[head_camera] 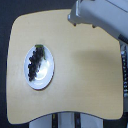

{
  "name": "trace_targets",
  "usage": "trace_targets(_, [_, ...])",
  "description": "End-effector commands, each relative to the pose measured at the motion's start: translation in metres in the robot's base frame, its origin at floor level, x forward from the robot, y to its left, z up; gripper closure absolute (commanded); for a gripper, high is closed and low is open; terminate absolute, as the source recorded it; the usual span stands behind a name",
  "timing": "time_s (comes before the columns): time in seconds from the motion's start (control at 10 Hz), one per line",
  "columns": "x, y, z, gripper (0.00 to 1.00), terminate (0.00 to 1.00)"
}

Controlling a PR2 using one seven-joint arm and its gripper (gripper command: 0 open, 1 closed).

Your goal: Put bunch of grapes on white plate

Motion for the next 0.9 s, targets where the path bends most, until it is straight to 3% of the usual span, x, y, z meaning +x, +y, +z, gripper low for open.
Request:
trace_targets(0.0, [0.011,-0.098,-0.004,0.0,0.0])
trace_targets(0.5, [0.028,-0.136,-0.008,0.0,0.0])
trace_targets(0.8, [0.021,-0.133,-0.016,0.0,0.0])
